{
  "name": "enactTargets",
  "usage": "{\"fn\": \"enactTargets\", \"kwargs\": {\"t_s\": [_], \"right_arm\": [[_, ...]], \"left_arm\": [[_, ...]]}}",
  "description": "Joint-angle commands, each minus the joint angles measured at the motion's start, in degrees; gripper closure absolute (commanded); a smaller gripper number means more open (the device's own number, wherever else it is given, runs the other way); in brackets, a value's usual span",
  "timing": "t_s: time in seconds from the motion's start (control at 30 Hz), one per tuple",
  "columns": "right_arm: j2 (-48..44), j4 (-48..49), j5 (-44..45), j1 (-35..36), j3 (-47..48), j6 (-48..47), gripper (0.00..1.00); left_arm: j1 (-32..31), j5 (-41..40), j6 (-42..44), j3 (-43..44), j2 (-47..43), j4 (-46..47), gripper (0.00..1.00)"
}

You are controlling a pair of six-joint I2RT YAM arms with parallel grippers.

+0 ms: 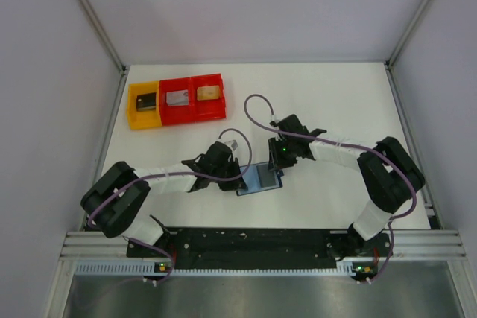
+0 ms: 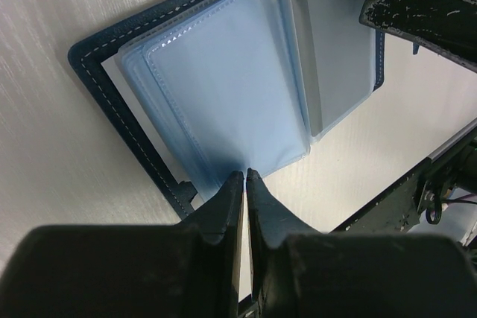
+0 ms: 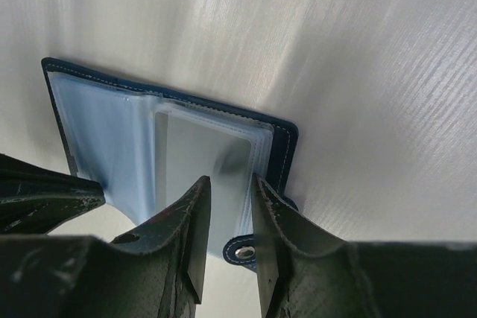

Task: Take the credit cards out of the card holder
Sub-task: Remove the credit card from the card holder.

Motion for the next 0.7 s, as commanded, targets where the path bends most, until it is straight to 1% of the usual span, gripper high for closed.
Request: {"fn": "enactTargets", "kwargs": {"t_s": [0.0,0.27,0.67], "right_arm": [[0.5,0.6,-3.7,1.0,0.7,0.3,0.72],[-2.3,1.3,-7.5,1.2,2.4,1.5,0.78],[-4.9,1.8,-12.6,3.6,5.1,3.7,0.79]], "left_arm": [[-0.3,0.0,0.1,-0.4,1.2,-0.5,0.9],[-0.5,0.0,-0.1,-0.3,1.6,-0.5,0.9],[-0.5,-1.1,-1.4,-1.0,0.5,-0.3,0.9]]}}
